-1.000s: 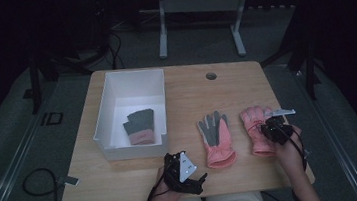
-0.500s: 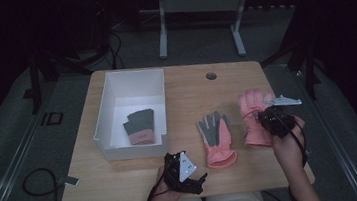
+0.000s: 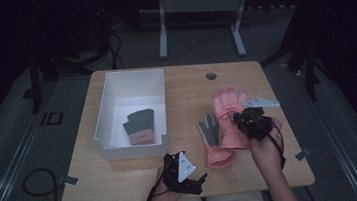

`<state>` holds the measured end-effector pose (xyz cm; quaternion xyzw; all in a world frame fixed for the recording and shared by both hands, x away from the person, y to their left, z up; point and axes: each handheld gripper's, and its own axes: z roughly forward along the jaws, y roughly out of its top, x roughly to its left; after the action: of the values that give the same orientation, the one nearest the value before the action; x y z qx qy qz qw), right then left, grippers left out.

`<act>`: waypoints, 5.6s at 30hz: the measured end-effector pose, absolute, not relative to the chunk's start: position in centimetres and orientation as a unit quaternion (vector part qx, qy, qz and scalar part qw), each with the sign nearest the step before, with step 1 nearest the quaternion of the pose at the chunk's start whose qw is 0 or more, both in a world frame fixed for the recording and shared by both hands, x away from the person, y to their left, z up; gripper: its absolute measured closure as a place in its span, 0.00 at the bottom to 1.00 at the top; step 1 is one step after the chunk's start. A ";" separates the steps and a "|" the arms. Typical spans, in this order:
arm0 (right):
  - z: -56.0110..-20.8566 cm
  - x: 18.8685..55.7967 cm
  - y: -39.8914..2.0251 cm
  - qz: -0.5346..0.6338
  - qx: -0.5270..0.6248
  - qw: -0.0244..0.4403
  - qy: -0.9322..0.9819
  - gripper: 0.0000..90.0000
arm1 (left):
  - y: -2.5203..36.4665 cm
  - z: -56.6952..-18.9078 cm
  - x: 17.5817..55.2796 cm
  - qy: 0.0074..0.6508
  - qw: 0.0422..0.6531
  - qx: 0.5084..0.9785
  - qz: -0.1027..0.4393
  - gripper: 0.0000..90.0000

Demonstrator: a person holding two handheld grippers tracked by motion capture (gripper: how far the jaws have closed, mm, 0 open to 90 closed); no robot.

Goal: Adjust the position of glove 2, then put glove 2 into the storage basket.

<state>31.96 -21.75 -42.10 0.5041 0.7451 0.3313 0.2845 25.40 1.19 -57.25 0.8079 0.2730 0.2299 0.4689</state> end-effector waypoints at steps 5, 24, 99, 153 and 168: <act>-42.9 31.8 -19.7 0.330 0.499 0.268 0.755 0.98 | 1.5 -57.0 25.2 0.273 0.472 0.805 0.233 0.01; -47.6 33.2 -18.1 0.279 0.514 0.248 0.772 0.98 | 1.4 -57.1 25.2 0.273 0.475 0.807 0.221 0.01; -46.8 36.9 -24.2 0.397 0.349 0.187 0.828 0.75 | -2.2 -50.2 35.9 0.318 0.481 0.811 0.095 0.37; -48.6 35.8 -26.3 0.399 0.409 0.113 0.813 0.77 | -4.3 -48.4 38.0 0.364 0.415 0.834 -0.007 0.82; -41.5 35.8 -23.2 0.441 0.379 0.139 0.802 0.77 | -0.4 -40.5 38.0 0.348 0.421 0.837 0.033 0.82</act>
<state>35.79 -23.22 -41.48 0.3788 0.8016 0.4412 0.1386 38.03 -0.40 -40.47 0.8373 0.3478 0.0331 0.4207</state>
